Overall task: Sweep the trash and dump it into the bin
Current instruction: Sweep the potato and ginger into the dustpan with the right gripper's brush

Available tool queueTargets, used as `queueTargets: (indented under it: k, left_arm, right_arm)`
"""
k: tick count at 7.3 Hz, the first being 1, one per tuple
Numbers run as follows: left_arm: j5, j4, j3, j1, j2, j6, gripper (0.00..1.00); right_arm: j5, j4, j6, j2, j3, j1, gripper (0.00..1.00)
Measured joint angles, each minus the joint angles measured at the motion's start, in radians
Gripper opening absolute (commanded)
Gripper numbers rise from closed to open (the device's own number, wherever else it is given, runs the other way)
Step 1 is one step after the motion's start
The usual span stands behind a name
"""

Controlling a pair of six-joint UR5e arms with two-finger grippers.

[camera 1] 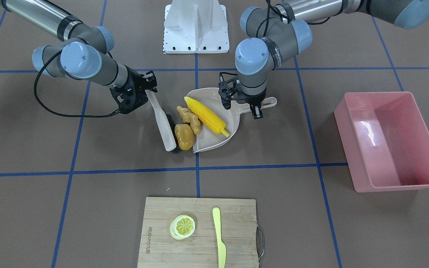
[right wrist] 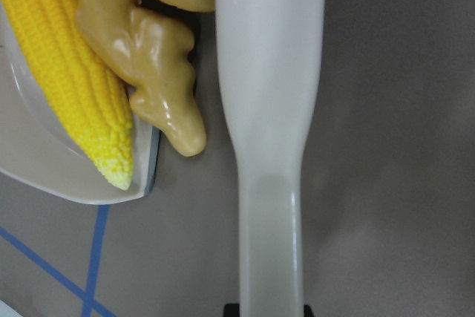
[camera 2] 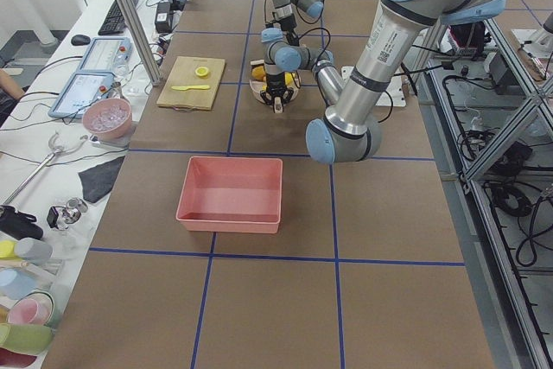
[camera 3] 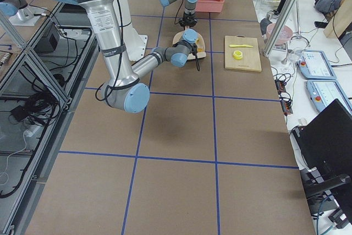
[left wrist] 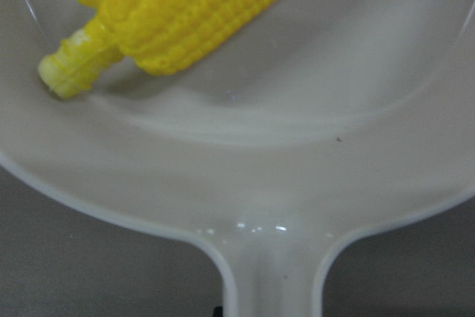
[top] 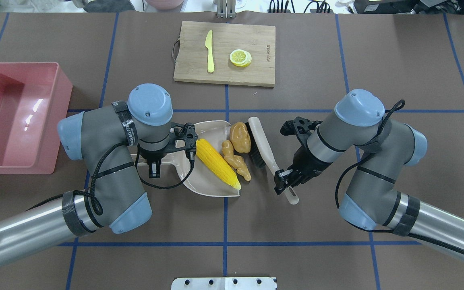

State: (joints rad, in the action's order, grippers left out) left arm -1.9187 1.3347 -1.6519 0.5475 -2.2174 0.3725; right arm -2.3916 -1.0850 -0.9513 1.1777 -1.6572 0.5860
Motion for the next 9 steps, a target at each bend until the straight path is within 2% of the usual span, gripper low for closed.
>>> queueTargets:
  k: [6, 9]
  left_arm:
    - [0.0, 0.006, -0.008, 0.004, 0.005, 0.002, 0.0]
    - [0.0, 0.074, -0.005, 0.008, 0.03, -0.006, 0.0]
  right_arm:
    - [0.051, -0.023, -0.081, -0.052, -0.01, -0.056, 0.0]
    - [0.088, -0.084, -0.084, -0.092, -0.012, -0.078, 0.0]
